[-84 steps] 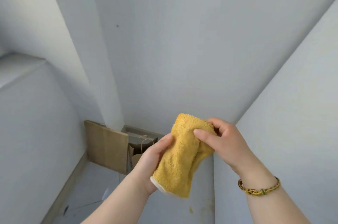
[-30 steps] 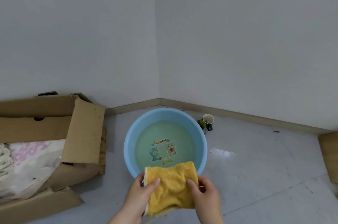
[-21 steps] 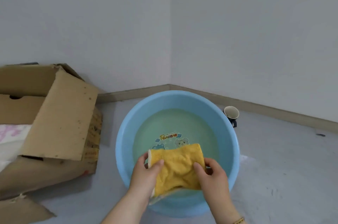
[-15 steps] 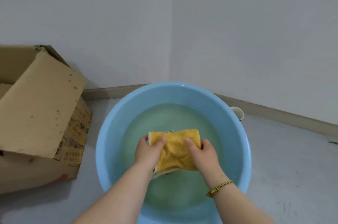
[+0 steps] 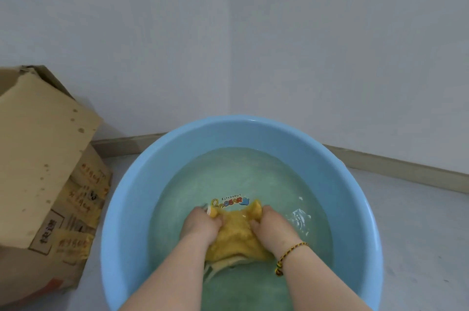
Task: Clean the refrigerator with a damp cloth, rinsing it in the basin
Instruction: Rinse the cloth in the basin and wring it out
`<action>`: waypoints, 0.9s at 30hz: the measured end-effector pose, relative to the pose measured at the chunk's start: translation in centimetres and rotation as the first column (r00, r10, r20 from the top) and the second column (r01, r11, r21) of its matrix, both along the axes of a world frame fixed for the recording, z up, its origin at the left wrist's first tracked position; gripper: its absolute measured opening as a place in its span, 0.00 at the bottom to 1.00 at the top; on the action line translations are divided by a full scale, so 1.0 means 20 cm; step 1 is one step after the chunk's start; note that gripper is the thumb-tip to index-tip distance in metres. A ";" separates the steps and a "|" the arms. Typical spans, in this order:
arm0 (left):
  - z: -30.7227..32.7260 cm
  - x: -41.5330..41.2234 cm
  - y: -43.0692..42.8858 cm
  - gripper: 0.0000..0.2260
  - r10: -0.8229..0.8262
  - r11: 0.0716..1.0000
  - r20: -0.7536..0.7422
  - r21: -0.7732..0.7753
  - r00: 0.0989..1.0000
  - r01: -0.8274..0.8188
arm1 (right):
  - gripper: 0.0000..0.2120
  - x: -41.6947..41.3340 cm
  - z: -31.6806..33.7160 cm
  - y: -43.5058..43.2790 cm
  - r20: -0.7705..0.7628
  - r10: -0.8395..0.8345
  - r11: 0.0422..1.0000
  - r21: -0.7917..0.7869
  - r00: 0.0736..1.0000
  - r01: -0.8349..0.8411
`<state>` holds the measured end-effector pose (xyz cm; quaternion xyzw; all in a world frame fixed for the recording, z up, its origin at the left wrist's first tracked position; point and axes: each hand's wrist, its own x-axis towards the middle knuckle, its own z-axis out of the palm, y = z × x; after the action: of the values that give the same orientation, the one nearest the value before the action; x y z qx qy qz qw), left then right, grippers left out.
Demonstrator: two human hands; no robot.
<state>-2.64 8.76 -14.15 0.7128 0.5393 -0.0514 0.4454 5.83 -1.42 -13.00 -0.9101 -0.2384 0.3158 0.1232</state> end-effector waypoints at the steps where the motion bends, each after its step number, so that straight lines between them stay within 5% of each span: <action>1: 0.00 0.00 0.00 0.21 -0.011 1.000 -0.009 0.001 1.000 0.011 | 0.15 0.00 -0.01 0.02 0.004 -0.001 1.000 0.005 1.000 0.001; 6: 0.04 0.00 -0.01 0.21 0.237 0.951 0.191 -0.248 0.953 -0.187 | 0.15 0.01 0.02 0.03 -0.192 -0.145 0.970 0.167 0.971 0.178; 10: 0.19 0.04 -0.03 0.19 0.462 0.861 0.368 -0.404 0.807 -0.309 | 0.10 -0.04 0.20 0.04 -0.398 -0.326 0.716 0.488 0.858 0.499; 13: 0.30 0.09 -0.05 0.16 0.478 0.865 0.478 -0.399 0.737 -0.303 | 0.05 -0.15 0.32 0.06 -0.293 -0.323 0.571 0.698 0.900 0.433; 17: 0.38 0.12 -0.13 0.17 0.463 0.883 0.587 -0.372 0.664 -0.288 | 0.14 -0.22 0.38 0.09 -0.112 -0.300 0.602 0.748 0.947 0.279; 23: 0.41 0.08 -0.21 0.18 0.289 0.955 0.637 -0.145 0.714 -0.257 | 0.12 -0.22 0.34 0.05 -0.104 -0.370 0.576 0.754 0.923 0.316; 27: 0.38 0.07 -0.15 0.19 0.451 0.890 0.600 -0.356 0.661 -0.284 | 0.11 -0.32 0.37 0.01 0.057 -0.286 0.606 0.784 0.956 0.135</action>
<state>-1.32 5.84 -6.50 0.5012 0.4670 0.2365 0.6890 -0.67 -1.15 -5.68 -0.8150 -0.2512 0.0845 0.5154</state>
